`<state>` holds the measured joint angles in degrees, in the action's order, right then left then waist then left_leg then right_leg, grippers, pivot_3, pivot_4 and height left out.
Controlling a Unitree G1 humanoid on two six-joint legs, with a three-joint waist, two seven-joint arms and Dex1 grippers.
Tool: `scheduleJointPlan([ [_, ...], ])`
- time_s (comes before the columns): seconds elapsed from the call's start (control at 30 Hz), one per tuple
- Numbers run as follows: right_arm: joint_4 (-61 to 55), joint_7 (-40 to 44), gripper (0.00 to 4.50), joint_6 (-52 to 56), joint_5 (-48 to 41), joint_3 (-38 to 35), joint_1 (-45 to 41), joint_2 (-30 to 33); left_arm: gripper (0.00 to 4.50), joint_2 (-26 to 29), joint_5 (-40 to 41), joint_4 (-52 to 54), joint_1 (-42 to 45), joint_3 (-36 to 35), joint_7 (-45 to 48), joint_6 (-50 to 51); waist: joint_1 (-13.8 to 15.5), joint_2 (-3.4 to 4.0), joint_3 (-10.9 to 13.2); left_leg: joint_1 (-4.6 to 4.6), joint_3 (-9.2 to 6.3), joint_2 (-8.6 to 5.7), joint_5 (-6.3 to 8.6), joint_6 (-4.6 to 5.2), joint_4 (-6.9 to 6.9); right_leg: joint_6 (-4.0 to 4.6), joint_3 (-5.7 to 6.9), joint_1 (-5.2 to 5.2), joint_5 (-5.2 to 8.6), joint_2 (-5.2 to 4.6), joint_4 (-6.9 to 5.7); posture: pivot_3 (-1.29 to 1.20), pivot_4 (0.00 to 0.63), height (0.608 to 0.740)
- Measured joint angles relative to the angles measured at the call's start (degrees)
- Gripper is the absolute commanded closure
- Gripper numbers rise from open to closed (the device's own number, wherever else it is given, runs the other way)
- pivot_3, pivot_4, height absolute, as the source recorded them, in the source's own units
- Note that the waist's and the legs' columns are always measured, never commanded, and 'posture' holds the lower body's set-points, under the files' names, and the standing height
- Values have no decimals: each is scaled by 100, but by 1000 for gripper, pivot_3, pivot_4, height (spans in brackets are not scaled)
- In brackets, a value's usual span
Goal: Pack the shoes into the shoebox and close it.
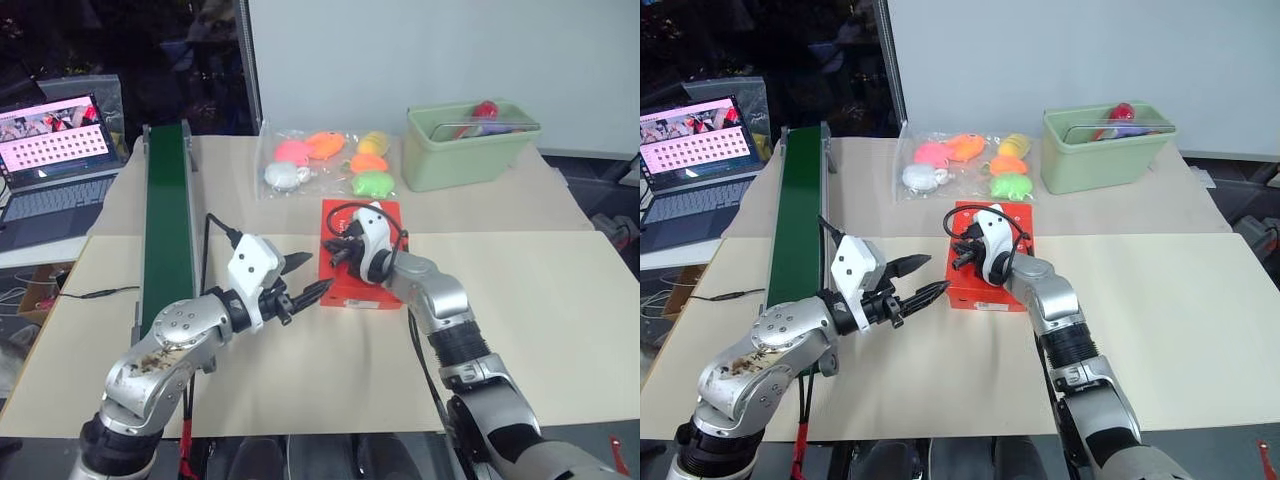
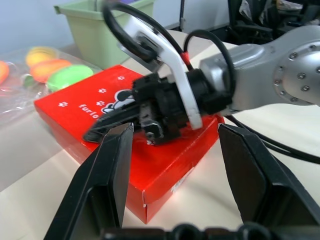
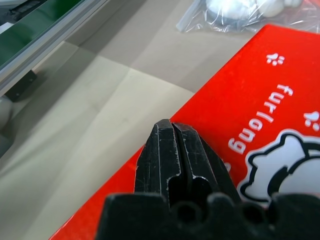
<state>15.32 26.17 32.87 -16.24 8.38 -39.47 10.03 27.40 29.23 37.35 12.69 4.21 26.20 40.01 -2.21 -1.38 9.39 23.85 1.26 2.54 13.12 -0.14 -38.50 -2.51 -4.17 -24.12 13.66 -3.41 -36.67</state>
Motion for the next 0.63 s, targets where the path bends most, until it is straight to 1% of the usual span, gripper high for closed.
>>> scheduleJointPlan([
  [0.1, -114, -55, 4434, 78, -88, -151, 50, -109, 1635, -309, 7, -27, 10, -235, -359, 13, -14, 0, 0, 1, 0, 0, 0, 0, 0, 0, -1, -4, 0, 0, -2, 0, 150, 729],
  [0.17, -473, -209, 4434, 202, -346, -558, 180, -166, 1635, -578, -98, -217, 73, -584, -834, 0, -7, -1, 1, 12, -4, 1, 0, 0, -1, 0, 0, -12, 0, 0, -5, 0, 150, 729],
  [0.23, -1054, -388, 4434, 390, -677, -1111, 277, -46, 1635, -711, -296, -460, 90, -986, -1298, -15, 12, -1, 1, 22, -7, 0, 0, 0, -2, 0, 2, -18, 0, -1, -6, 0, 150, 729],
  [0.27, -1320, -446, 4434, 449, -767, -1339, 311, 117, 1635, -774, -373, -539, 86, -1161, -1473, -24, 28, -1, 1, 27, -10, -1, 0, 0, -4, -1, 5, -17, 0, -2, -6, 0, 150, 729],
  [0.37, -2040, -605, 4434, 620, -767, -1963, 681, 864, 1635, -888, -643, -686, 51, -1498, -1901, -172, 124, -3, 0, 36, -12, -4, 1, 0, -6, -1, 13, -14, -1, -6, -3, 0, 150, 729],
  [0.5, -2208, -659, 4434, 727, -607, -2309, 1345, 1607, 1635, -1084, -866, -943, -6, -1809, -2238, -397, 149, -4, 0, 31, -9, -7, 0, 0, -10, -1, 9, -15, 0, -6, 7, 0, 150, 729],
  [0.63, -2095, -802, 4434, 601, -254, -2481, 1737, 2013, 1635, -1205, -1090, -1435, -2, -1878, -2442, -584, 87, -4, 0, 12, -6, -6, 0, 0, -16, 0, 1, -2, 0, 0, -4, 0, 150, 729],
])
